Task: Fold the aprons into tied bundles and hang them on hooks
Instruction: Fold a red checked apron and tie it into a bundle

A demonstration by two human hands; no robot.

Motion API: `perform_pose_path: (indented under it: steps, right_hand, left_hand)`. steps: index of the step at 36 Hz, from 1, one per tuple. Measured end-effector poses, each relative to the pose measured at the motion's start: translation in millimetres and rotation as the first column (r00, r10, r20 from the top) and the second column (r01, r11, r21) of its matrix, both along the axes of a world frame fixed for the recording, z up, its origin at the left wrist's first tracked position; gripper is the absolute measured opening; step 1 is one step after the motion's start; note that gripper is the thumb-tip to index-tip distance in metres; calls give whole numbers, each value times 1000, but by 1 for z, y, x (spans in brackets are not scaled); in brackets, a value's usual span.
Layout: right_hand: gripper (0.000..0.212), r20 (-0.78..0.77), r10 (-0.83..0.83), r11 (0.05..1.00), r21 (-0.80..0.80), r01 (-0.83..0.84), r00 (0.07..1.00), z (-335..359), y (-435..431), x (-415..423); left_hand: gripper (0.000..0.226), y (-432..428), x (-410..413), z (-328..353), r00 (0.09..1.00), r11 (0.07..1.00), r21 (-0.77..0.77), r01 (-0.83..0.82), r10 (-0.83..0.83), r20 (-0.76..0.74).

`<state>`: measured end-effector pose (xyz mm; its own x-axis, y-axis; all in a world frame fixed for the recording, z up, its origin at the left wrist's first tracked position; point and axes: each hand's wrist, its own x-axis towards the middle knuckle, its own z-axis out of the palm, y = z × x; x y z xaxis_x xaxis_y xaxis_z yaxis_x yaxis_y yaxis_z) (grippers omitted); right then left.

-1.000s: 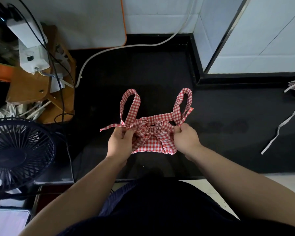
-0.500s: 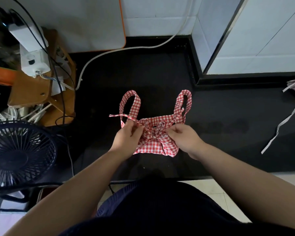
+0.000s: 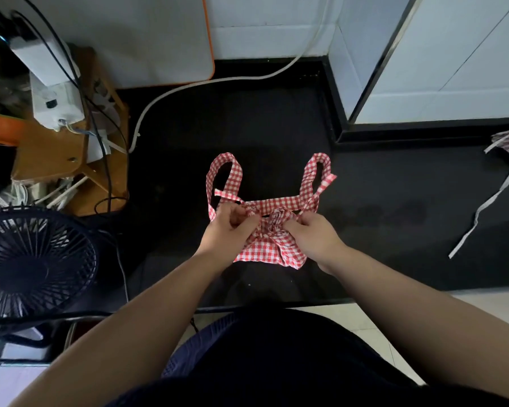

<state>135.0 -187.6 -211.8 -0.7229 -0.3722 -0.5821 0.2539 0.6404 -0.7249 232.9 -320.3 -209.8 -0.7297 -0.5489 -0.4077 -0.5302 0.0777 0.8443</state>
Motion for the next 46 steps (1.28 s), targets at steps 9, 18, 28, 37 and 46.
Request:
perform_pose_path:
  steps: [9, 18, 28, 37, 46]
  right_hand:
    - [41, -85, 2, 1000, 2, -2, 996, -2, 3, 6]
    - [34, -175, 4, 995, 103, 14, 985, -13, 17, 9]
    - [24, -235, -92, 975, 174, 135, 968, -26, 19, 9]
    - [14, -218, -299, 938, 110, 328, 929, -26, 34, 20]
    - [78, -326, -301, 911, 178, 371, 896, -21, 32, 30]
  left_hand:
    - [32, 0, -9, -4, 998, 992, -124, -19, 26, 57]
    - [21, -10, 21, -16, 995, 991, -108, -80, 74, -64]
    - [14, -17, 22, -26, 991, 913, -388, 122, -93, 92]
    - [18, -23, 41, -42, 977, 971, -162, -176, 193, 91]
    - [43, -20, 32, -39, 946, 939, -278, -201, 261, 195]
